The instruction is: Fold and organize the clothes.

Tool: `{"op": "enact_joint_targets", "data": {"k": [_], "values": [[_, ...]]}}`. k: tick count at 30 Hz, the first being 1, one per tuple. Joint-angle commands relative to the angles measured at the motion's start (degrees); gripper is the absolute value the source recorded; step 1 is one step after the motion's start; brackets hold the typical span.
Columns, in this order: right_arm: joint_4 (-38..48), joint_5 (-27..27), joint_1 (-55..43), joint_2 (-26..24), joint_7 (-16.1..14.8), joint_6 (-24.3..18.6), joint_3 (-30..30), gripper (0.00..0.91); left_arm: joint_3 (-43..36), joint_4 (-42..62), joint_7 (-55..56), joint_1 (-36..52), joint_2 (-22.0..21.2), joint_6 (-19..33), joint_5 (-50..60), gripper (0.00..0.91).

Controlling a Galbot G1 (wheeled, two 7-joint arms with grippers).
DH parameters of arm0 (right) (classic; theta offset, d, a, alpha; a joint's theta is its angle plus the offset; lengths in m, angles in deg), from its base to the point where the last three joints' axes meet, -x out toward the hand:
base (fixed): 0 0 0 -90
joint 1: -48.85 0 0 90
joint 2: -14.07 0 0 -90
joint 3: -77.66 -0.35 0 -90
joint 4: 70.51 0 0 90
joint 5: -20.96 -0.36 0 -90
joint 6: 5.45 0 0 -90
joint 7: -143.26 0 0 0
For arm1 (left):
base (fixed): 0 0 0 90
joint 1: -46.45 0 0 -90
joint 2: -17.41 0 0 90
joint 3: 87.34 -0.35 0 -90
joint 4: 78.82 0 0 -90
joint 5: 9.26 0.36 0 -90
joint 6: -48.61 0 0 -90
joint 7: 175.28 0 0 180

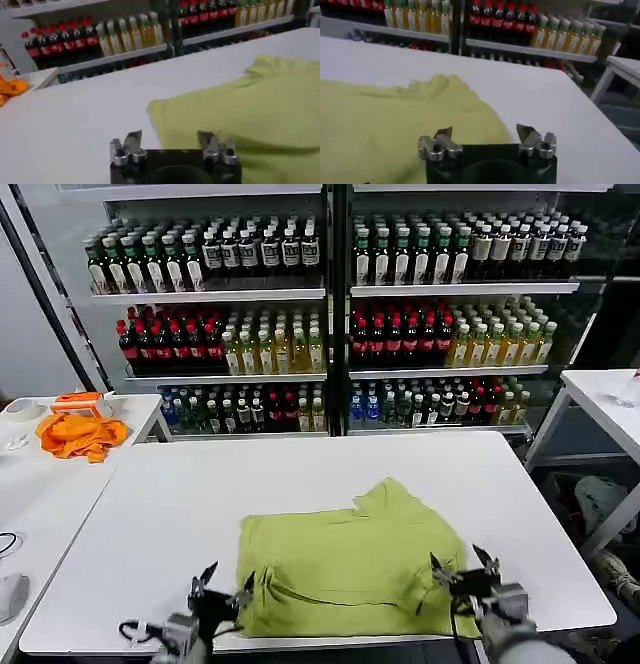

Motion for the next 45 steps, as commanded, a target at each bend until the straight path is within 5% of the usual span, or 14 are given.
{"op": "enact_joint_targets", "data": {"k": [1, 20, 21, 22, 23, 24, 25, 27, 29, 45], "values": [[19.1, -8.5, -23.3, 0.9, 2.0, 0.0, 10.5, 0.907, -6.0, 18.1, 1.4, 23.7, 0.5, -2.5, -8.2, 0.907], [35.4, -8.2, -31.7, 6.9, 1.1, 0.0, 16.2, 0.907, -9.8, 26.3, 1.0, 28.8, -3.2, -2.6, -8.7, 0.907], [35.5, -8.6, -31.8, 7.0, 1.0, 0.0, 16.5, 0.907, -9.8, 26.0, 1.0, 28.5, -3.1, -2.6, -8.7, 0.816], [35.5, -8.9, -31.8, 7.1, 0.9, 0.0, 16.5, 0.806, -9.8, 25.8, 1.0, 28.2, -3.1, -2.6, -8.9, 0.715], [35.3, -9.4, -31.7, 7.2, 0.8, 0.0, 16.8, 0.524, -9.8, 25.2, 0.9, 27.7, -2.9, -2.6, -9.1, 0.433], [35.1, -9.6, -31.5, 7.2, 0.6, 0.0, 17.1, 0.383, -9.8, 24.7, 0.9, 27.2, -2.7, -2.6, -9.3, 0.343], [35.0, -9.6, -31.4, 7.3, 0.5, 0.0, 17.2, 0.111, -9.8, 24.4, 0.8, 26.9, -2.5, -2.6, -9.4, 0.202], [34.8, -9.6, -31.0, 7.2, 0.4, 0.0, 17.5, 0.0, -9.8, 23.3, 0.6, 25.7, -2.3, -2.6, -9.4, 0.131], [34.7, -9.6, -30.7, 7.2, 0.4, 0.0, 17.7, 0.0, -9.7, 22.6, 0.4, 24.8, -2.2, -2.6, -9.4, 0.05], [33.4, -10.0, -30.0, 6.7, -0.3, -0.3, 17.2, 0.0, -8.3, 20.1, -0.4, 22.1, -2.0, -2.3, -12.5, 0.03]]}}
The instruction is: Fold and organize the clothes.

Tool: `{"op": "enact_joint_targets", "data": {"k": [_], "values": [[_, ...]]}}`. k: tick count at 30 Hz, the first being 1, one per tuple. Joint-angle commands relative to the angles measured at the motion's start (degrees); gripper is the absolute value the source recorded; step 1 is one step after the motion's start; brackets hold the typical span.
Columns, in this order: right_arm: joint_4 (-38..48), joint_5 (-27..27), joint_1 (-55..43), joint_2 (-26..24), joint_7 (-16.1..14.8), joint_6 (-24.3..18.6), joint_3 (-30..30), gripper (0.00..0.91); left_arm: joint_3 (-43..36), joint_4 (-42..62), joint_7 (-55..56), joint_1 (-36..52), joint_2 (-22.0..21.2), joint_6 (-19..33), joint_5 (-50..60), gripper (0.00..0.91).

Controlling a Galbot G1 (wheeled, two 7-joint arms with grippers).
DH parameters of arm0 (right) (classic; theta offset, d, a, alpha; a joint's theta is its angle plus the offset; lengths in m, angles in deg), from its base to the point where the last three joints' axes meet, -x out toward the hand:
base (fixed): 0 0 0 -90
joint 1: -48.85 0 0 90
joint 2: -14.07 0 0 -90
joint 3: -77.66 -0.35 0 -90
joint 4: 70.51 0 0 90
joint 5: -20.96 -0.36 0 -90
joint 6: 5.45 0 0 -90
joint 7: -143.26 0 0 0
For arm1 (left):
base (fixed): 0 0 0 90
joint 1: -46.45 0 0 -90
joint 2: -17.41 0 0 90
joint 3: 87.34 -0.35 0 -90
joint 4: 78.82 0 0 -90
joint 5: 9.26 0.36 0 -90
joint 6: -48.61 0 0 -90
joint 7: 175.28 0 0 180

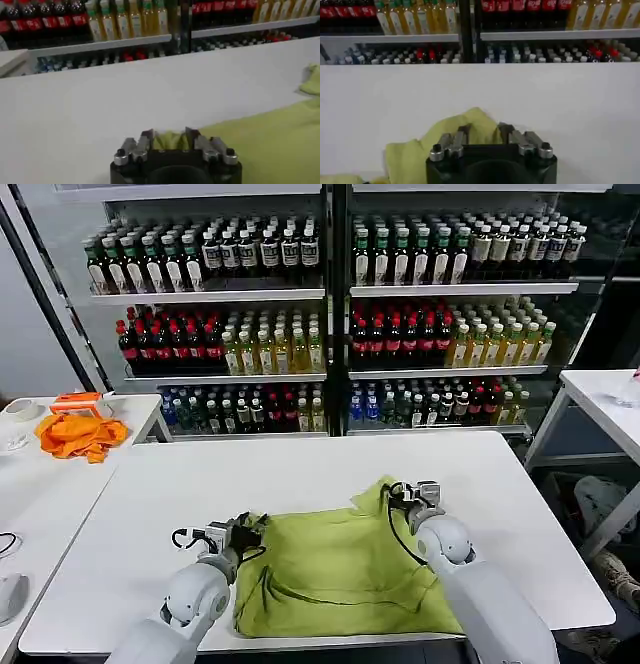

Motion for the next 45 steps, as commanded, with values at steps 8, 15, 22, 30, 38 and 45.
{"op": "enact_joint_targets", "data": {"k": [8, 15, 22, 30, 38, 45], "values": [[-2.6, 0.1, -0.2, -0.6, -0.1, -1.6, -0.4, 0.0, 1.5, -4.0, 0.1, 0.0, 0.6, 2.9, -7.2, 0.03], [-10.1, 0.1, 1.4, -2.6, 0.1, -1.9, -2.9, 0.0, 2.6, -7.9, 0.1, -0.3, 1.7, 3.5, -9.1, 0.03], [-20.1, -0.1, 6.5, -5.9, 0.5, -1.3, -6.9, 0.0, 3.4, -11.5, 0.2, -3.1, 2.2, 3.4, -8.9, 0.03], [-31.2, -0.3, 17.2, -9.6, 1.1, -0.4, -12.2, 0.0, 4.9, -16.5, 0.0, -7.7, 2.8, 3.1, -8.2, 0.03], [-40.7, 0.4, 31.8, -9.2, 1.2, -0.1, -21.4, 0.0, 6.2, -21.0, -1.2, -13.3, 4.3, 3.0, -5.5, 0.03], [-43.7, 3.1, 41.7, -7.4, 0.2, 0.0, -26.4, 0.0, 6.5, -22.2, -2.6, -18.3, 5.8, 3.2, -2.2, 0.03]]}}
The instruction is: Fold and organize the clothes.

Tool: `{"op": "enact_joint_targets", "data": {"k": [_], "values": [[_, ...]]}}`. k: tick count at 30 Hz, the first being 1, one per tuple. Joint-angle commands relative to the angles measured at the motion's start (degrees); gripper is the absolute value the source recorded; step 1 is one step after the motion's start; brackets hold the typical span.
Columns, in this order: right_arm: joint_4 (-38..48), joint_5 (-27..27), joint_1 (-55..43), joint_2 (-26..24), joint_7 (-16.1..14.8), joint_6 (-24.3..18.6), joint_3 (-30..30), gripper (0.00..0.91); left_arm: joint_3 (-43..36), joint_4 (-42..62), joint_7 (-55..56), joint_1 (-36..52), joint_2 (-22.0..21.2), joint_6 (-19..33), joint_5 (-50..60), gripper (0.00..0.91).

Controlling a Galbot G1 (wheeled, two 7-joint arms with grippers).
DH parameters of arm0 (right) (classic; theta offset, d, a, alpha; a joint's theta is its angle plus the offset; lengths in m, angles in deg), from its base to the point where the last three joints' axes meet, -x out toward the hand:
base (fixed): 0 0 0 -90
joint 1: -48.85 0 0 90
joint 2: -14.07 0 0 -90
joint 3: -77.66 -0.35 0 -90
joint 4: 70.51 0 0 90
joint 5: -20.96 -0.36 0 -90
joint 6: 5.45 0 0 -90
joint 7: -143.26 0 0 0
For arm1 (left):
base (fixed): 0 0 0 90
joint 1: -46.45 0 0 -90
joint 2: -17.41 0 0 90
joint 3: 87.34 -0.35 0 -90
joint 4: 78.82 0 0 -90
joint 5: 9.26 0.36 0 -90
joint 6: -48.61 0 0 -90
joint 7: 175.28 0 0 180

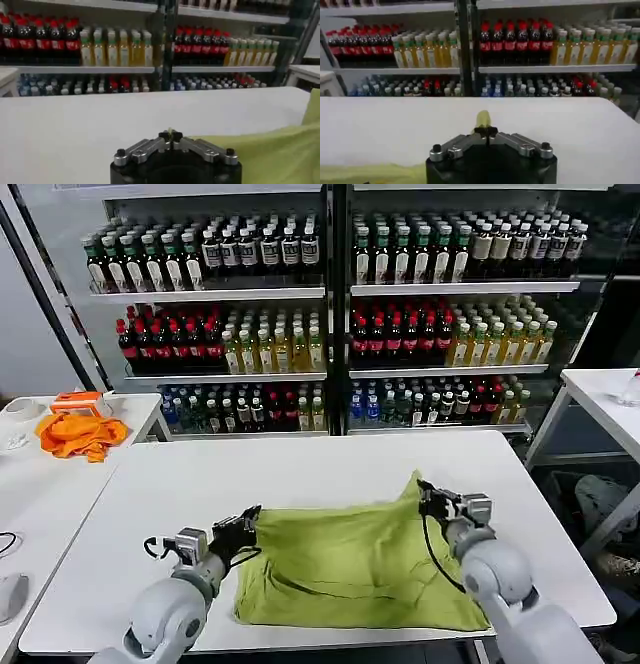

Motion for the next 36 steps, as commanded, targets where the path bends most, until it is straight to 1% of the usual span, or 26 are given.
{"op": "enact_joint_targets", "data": {"k": [1, 5, 8, 9, 10, 11, 15, 17, 21, 25, 29, 33, 36], "values": [[-9.2, 2.0, 17.1, 0.4, -0.4, 0.1, -9.0, 0.0, 0.4, -4.1, -1.4, -8.4, 1.5, 0.2, 4.3, 0.03], [-8.5, 2.7, 20.6, 1.7, -0.4, 0.2, -10.7, 0.0, 0.0, -3.7, -2.0, -10.0, 1.6, 0.1, 7.3, 0.03], [-7.1, 3.1, 21.0, 2.5, -0.3, 0.3, -10.4, 0.0, -0.6, -2.3, -2.3, -10.1, 1.0, 0.3, 10.1, 0.03], [-6.9, 3.3, 20.9, 2.7, -0.3, 0.3, -10.1, 0.0, -0.8, -2.2, -2.4, -10.0, 0.9, 0.3, 10.5, 0.081], [-6.5, 3.8, 20.8, 2.9, -0.3, 0.3, -9.7, 0.907, -0.8, -1.7, -2.3, -9.9, 0.7, 0.2, 10.8, 0.494], [-6.0, 4.3, 20.6, 3.2, -0.3, 0.3, -9.1, 0.907, -1.0, -1.4, -2.3, -9.7, 0.4, 0.1, 11.0, 0.907], [-5.8, 6.4, 20.7, 4.3, -0.8, 0.3, -8.3, 0.907, -1.1, -1.4, -2.1, -9.8, -0.4, 0.7, 12.6, 0.907], [-6.5, 8.5, 21.2, 4.8, -1.1, 0.2, -8.1, 0.907, -1.2, -1.8, -1.8, -10.3, -0.8, 1.5, 13.4, 0.907], [-8.6, 9.0, 22.7, 5.5, -1.2, 0.2, -8.9, 0.907, -0.8, -2.9, 0.5, -12.2, -2.1, 3.4, 15.2, 0.907], [-11.1, 9.8, 25.2, 6.0, -1.2, 0.0, -10.3, 0.907, 0.1, -4.3, 4.4, -13.5, -5.0, 4.0, 14.5, 0.907], [-12.4, 10.6, 27.1, 6.9, -1.2, -0.2, -11.3, 0.907, -0.3, -5.0, 7.1, -14.7, -9.5, 4.6, 12.6, 0.907], [-12.7, 11.4, 28.0, 7.6, -1.3, -0.4, -11.4, 0.907, -1.6, -3.3, 8.6, -15.7, -13.4, 4.8, 12.7, 0.907], [-12.8, 11.9, 28.3, 7.9, -1.4, -0.4, -11.4, 0.907, -2.2, -1.4, 9.3, -16.3, -15.1, 5.6, 14.2, 0.907]]}}
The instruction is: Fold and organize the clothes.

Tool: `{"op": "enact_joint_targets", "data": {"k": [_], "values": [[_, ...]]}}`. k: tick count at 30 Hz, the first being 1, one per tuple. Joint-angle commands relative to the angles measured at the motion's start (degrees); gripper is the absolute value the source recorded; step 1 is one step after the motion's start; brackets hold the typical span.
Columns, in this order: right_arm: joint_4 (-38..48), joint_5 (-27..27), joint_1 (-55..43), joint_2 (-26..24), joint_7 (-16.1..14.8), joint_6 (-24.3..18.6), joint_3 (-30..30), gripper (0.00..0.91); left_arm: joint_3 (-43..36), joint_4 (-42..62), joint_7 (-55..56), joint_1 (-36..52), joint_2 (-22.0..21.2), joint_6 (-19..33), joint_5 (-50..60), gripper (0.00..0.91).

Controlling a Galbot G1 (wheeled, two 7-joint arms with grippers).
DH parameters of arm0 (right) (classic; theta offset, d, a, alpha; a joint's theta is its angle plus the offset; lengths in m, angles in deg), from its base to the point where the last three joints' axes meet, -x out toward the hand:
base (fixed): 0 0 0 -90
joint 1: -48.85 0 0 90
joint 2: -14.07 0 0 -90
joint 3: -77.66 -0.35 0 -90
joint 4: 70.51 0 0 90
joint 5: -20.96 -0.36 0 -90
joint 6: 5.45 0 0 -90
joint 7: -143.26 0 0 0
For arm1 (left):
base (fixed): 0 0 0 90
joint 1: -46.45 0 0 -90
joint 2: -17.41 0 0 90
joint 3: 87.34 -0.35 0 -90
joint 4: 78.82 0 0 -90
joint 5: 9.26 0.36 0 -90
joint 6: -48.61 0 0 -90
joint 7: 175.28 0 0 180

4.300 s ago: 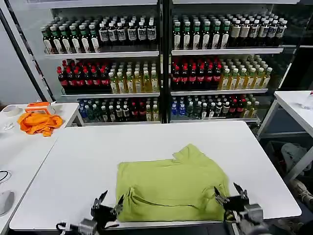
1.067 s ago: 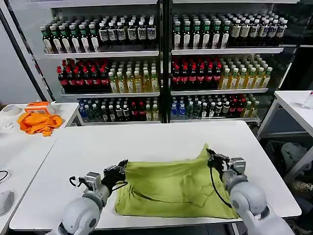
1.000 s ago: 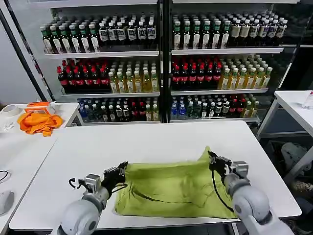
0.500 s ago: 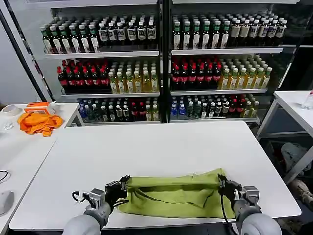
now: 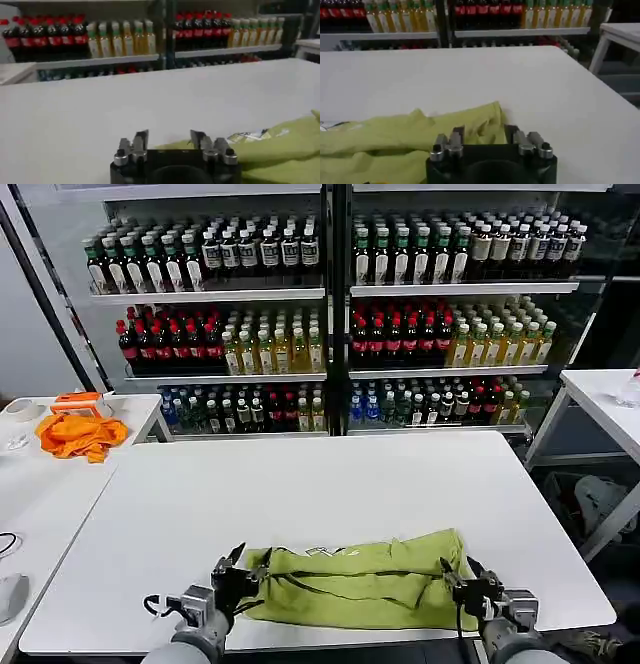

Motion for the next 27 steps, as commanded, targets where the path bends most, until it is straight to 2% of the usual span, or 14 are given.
{"op": "enact_joint_targets", "data": {"k": [1, 3, 4, 5, 6, 7, 27], "values": [[-2.0, 1.9, 3.2, 1.2, -0.2, -0.1, -1.0, 0.907, -1.4, 2.9, 5.0, -2.8, -9.1, 1.8, 2.3, 0.907], [-2.0, 2.1, 3.2, 1.3, -0.2, -0.1, -0.9, 0.907, -1.6, 3.7, 5.3, -2.8, -9.8, 2.1, 2.8, 0.907], [-2.0, 2.2, 3.2, 1.3, -0.2, -0.1, -0.9, 0.907, -1.7, 4.4, 5.4, -2.8, -10.1, 2.4, 3.3, 0.816], [-2.0, 2.2, 3.2, 1.4, -0.2, -0.1, -0.9, 0.907, -1.9, 5.0, 5.6, -2.8, -10.3, 2.6, 3.8, 0.181], [-2.1, 2.3, 3.2, 1.5, -0.2, -0.1, -0.9, 0.907, -2.0, 5.4, 5.7, -2.8, -10.4, 2.9, 4.4, 0.181], [-2.2, 2.3, 3.2, 1.5, -0.2, 0.0, -0.9, 0.907, -2.1, 5.7, 5.9, -2.9, -10.4, 3.4, 4.6, 0.02], [-3.0, 2.1, 3.2, 1.9, 0.0, -0.2, -1.9, 0.907, 0.6, 2.3, 4.5, -5.6, -9.5, 7.1, -1.1, 0.02]]}}
